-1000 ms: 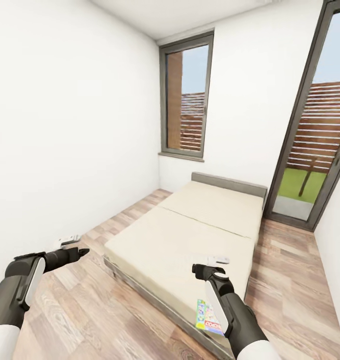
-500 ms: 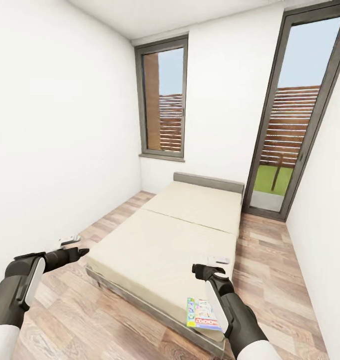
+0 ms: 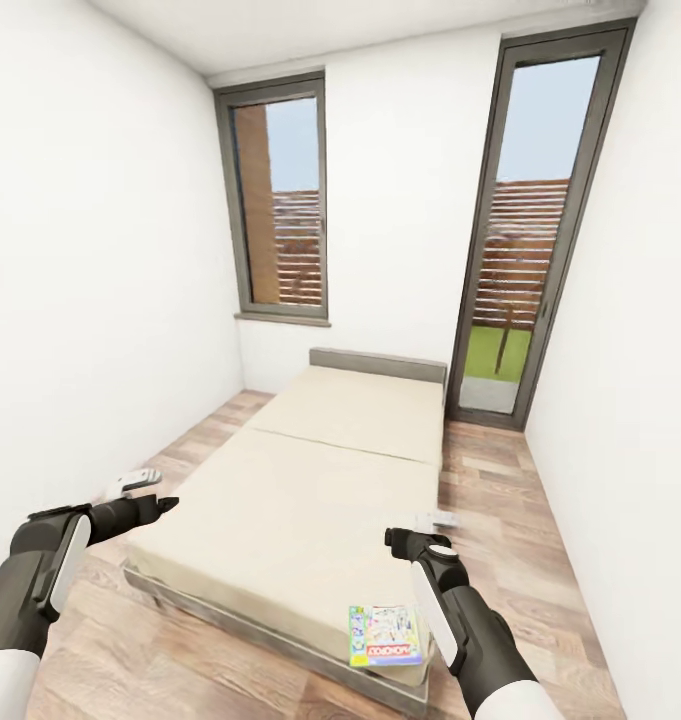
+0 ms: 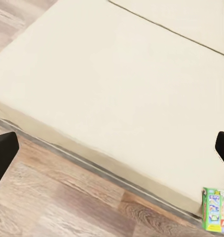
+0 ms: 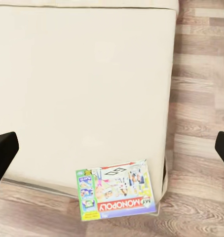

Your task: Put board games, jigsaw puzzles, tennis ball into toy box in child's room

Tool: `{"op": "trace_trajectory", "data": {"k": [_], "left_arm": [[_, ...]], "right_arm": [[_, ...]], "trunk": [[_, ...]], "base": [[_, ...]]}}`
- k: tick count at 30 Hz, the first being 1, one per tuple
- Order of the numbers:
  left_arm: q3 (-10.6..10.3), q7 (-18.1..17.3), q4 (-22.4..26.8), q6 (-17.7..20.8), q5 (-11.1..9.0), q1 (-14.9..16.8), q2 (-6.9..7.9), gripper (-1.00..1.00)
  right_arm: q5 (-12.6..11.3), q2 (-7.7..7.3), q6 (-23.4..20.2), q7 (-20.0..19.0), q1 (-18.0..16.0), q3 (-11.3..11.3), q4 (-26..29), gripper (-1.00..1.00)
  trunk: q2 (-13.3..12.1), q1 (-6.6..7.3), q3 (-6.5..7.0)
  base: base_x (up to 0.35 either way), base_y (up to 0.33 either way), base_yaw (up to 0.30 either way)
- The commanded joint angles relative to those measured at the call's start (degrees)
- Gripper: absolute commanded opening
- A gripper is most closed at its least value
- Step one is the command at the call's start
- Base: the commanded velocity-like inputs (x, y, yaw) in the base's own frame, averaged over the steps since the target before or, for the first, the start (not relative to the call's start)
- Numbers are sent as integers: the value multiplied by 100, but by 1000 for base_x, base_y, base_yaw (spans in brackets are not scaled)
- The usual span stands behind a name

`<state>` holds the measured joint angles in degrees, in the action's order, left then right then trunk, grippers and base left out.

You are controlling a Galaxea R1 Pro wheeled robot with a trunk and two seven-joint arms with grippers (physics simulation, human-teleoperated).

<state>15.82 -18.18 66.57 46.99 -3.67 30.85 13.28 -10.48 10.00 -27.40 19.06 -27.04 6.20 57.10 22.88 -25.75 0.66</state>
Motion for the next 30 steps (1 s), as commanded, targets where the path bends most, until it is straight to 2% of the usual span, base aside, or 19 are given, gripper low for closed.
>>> {"op": "trace_trajectory", "data": {"k": [1,19,30], "left_arm": [[9,-1,4,39,-37,0,1,100],[9,-1,4,39,-37,0,0,100],[6,-1,2,39,-37,0,0,100]], "right_arm": [[-60,0,-11,54,-3,13,3,100],[-60,0,-11,54,-3,13,3,100],[-56,0,-3,39,-3,19,24,100]], "trunk": [[4,-3,0],[4,-3,45],[4,-3,72]], "base": [[78,31,-280],[111,57,-280],[27,14,-280]]}}
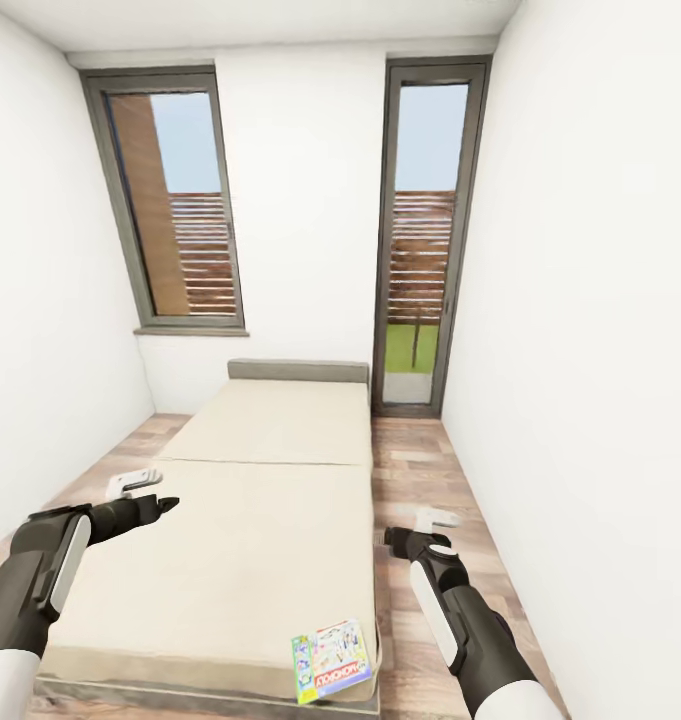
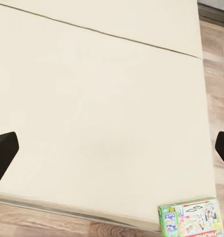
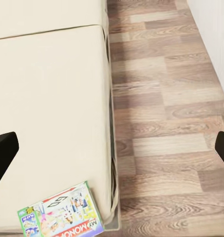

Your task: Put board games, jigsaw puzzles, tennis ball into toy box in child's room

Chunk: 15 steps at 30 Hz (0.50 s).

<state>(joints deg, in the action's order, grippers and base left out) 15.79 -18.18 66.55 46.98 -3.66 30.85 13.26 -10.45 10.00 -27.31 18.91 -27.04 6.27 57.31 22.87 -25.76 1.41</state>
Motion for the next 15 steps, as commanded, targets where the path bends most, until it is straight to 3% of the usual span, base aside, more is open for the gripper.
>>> {"op": "trace_trajectory", "data": {"k": [1,15], "left_arm": [[10,-1,5,39,-38,0,1,100],[12,-1,6,39,-38,0,1,100]], "right_arm": [[-60,0,-11,53,-3,13,4,100],[-63,0,-9,54,-3,8,5,100]], "trunk": [[5,-3,0],[5,-3,35]], "base": [[4,8,-280],[9,48,-280]]}}
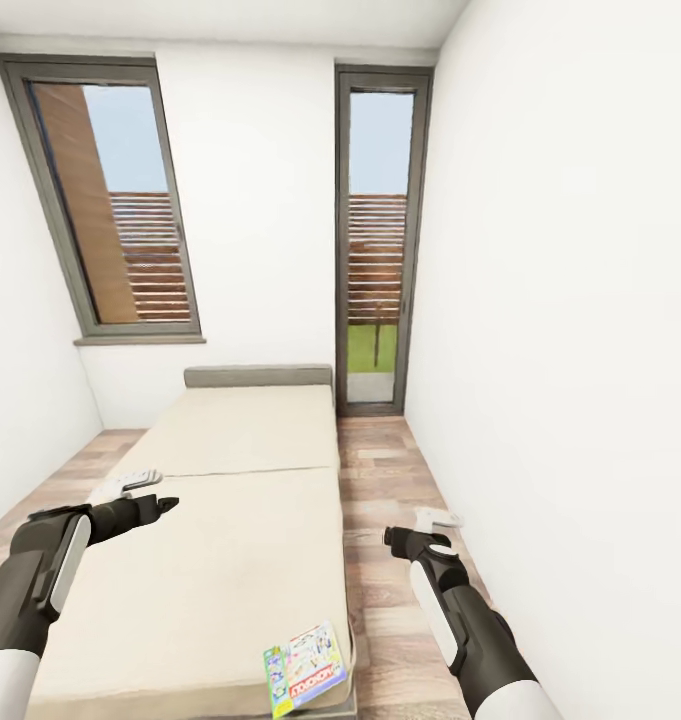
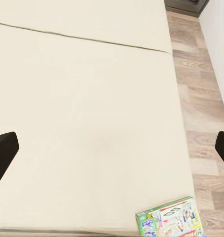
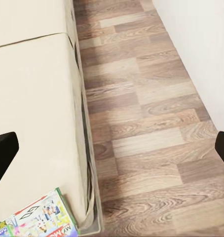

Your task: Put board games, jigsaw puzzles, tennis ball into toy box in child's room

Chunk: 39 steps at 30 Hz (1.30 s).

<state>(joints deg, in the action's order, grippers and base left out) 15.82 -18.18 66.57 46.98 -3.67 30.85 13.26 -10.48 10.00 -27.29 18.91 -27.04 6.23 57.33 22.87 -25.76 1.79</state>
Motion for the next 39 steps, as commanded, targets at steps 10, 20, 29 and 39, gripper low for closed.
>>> {"op": "trace_trajectory", "data": {"k": [10,20,29,39], "left_arm": [[9,-1,2,39,-38,0,1,100],[9,-1,4,39,-38,0,1,100],[9,-1,1,39,-38,0,1,100],[9,-1,2,39,-38,0,1,100]], "right_arm": [[-53,0,167,58,-3,32,14,100],[-51,0,198,60,-3,36,15,100],[-47,0,196,60,-3,37,15,100],[-43,0,206,60,-3,44,15,100]], "trunk": [[5,-3,23],[5,-3,40],[5,-3,36],[5,-3,-3]], "base": [[2,137,-280],[-9,36,-189],[-5,3,-52],[-65,0,67]]}}
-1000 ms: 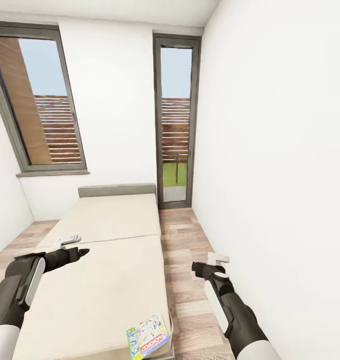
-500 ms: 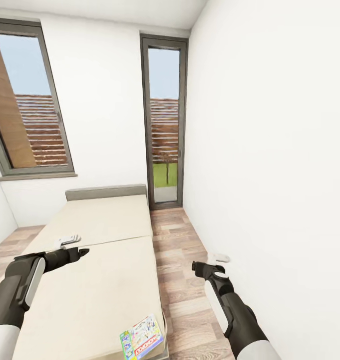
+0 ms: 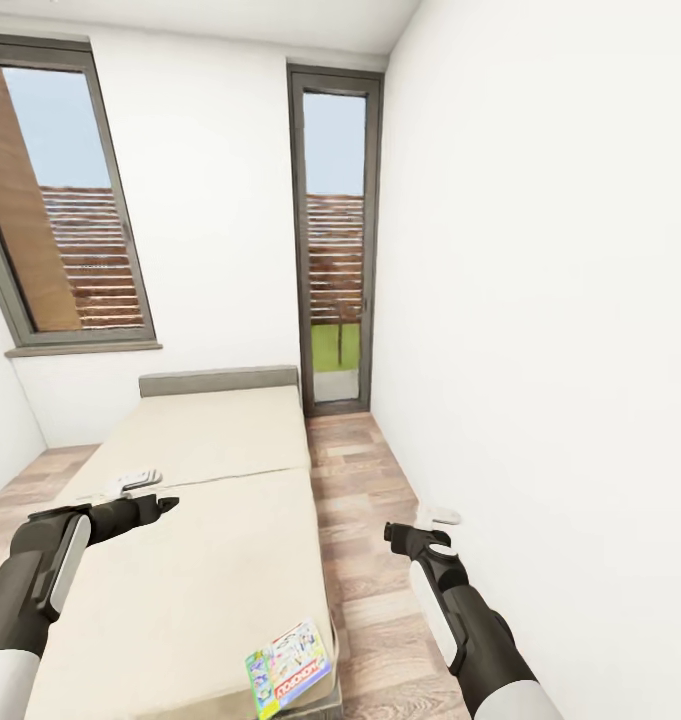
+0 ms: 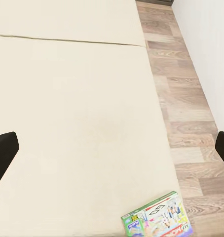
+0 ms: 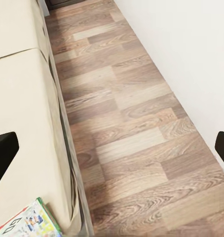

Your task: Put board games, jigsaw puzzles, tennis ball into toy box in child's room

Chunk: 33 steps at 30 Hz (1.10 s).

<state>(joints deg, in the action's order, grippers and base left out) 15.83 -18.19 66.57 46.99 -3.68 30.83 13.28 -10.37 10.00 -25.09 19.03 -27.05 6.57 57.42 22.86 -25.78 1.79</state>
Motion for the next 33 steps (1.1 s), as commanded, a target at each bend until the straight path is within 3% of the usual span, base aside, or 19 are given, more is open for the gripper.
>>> {"op": "trace_trajectory", "data": {"k": [1,6,15,26,33], "left_arm": [[8,0,2,38,-36,2,-1,100],[8,0,4,41,-36,2,-1,100],[8,0,4,46,-36,2,-1,100],[8,0,3,47,-36,2,-8,100],[8,0,2,47,-36,2,-9,100]], "right_arm": [[-53,0,-14,49,-2,10,6,100],[-53,0,-14,49,-2,17,6,100],[-53,0,-17,55,-2,239,-1,100],[-60,0,-14,49,-2,274,2,100],[-61,0,-19,49,-2,275,-1,100]], "trunk": [[6,0,-10],[6,0,-45],[6,0,-88],[6,0,-107],[6,0,-112]], "base": [[-172,0,153],[-109,0,161],[-19,0,118],[-2,-127,209],[85,-48,61]]}}
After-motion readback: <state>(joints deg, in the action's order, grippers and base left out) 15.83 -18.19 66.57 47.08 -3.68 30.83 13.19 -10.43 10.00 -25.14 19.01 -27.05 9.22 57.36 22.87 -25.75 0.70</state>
